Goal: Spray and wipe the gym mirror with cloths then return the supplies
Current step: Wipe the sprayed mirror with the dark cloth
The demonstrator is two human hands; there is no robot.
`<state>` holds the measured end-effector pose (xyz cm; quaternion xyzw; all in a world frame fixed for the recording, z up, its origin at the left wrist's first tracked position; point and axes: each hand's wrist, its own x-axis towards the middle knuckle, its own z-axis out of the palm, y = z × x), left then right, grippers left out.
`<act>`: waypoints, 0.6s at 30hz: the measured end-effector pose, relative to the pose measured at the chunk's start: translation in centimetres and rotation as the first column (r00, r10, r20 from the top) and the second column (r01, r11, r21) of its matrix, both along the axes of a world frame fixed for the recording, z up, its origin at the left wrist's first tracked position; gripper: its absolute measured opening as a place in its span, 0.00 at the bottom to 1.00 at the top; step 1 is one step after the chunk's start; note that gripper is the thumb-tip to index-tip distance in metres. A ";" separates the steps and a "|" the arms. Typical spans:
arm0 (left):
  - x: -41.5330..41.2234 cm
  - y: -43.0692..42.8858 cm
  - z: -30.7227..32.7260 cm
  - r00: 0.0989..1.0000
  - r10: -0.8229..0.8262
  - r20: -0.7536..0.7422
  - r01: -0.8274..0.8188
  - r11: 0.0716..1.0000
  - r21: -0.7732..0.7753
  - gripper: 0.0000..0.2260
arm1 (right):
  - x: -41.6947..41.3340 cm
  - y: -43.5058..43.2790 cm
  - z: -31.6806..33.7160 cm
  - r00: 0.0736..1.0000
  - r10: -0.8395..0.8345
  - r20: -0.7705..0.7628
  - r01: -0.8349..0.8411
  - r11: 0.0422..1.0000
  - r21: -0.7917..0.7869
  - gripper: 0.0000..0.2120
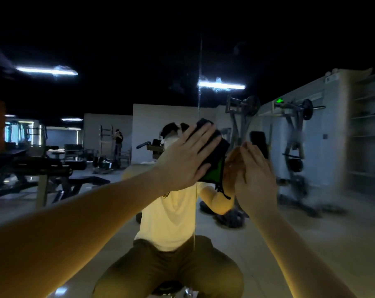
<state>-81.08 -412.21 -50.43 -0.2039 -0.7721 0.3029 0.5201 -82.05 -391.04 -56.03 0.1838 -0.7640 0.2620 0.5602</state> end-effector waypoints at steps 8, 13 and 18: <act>3.8 -10.5 1.8 0.985 0.121 -0.124 -0.073 0.938 0.339 0.32 | 1.3 -4.9 0.5 0.996 -0.085 0.000 0.084 0.985 0.150 0.31; 6.3 -18.3 -0.7 0.977 0.157 -0.143 -0.046 0.814 0.579 0.32 | 1.9 -6.6 0.7 0.984 -0.142 0.111 0.128 0.984 0.125 0.30; 7.3 -21.1 -3.4 0.975 0.170 -0.141 -0.026 0.721 0.693 0.32 | 1.9 -6.3 1.2 0.955 -0.220 0.201 0.183 0.965 0.186 0.33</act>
